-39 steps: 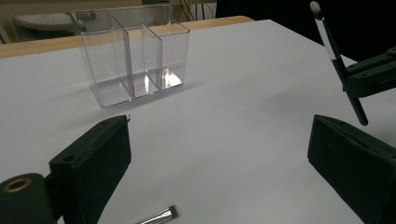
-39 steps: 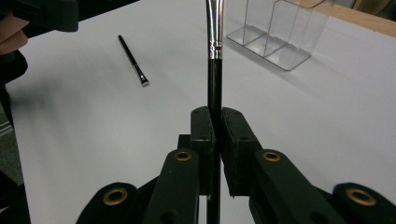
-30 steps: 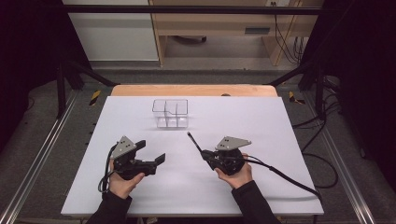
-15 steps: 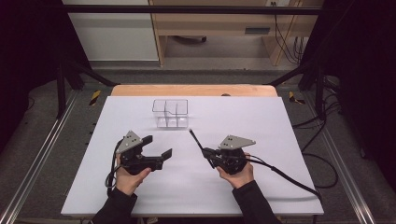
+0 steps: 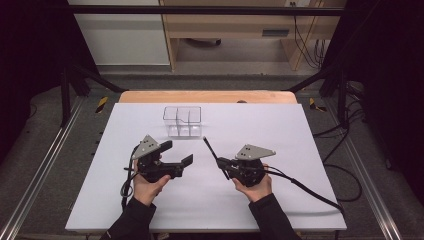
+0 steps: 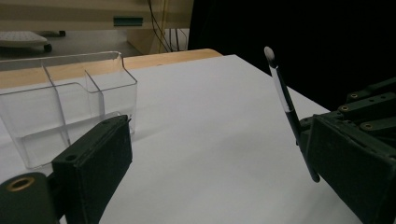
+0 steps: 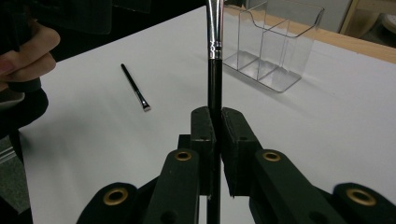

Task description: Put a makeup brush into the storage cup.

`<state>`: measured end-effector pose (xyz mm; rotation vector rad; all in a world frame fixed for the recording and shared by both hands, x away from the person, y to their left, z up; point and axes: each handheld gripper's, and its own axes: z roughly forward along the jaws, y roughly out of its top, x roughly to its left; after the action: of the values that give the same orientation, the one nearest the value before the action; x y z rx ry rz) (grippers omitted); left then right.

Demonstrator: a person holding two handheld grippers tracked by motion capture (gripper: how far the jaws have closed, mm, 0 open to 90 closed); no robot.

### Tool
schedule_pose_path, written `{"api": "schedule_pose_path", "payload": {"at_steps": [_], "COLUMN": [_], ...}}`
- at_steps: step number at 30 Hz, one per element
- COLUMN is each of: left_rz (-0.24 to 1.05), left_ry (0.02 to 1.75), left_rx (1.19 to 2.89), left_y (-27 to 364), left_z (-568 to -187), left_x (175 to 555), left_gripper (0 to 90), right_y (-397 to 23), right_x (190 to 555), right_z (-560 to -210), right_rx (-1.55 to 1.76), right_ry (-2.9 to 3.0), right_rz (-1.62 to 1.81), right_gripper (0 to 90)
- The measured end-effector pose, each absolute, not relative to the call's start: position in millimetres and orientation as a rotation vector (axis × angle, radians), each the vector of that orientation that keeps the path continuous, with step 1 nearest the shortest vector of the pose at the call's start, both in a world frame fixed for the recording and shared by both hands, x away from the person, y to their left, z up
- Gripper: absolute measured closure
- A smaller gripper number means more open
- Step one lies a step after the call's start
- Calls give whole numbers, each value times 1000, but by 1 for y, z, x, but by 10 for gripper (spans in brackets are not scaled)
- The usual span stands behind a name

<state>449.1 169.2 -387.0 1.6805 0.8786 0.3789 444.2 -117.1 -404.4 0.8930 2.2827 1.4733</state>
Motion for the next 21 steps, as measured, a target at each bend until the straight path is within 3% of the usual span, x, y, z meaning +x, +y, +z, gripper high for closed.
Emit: {"api": "schedule_pose_path", "payload": {"at_steps": [21], "left_rz": [307], "left_ry": [843], "left_rx": [1627], "left_y": [137], "left_z": [-387], "left_x": [456], "left_gripper": [83], "right_y": [-118], "right_x": [443], "right_z": [-401], "right_rx": [895], "right_ry": [2253], "right_rz": [1519], "right_gripper": [844]}}
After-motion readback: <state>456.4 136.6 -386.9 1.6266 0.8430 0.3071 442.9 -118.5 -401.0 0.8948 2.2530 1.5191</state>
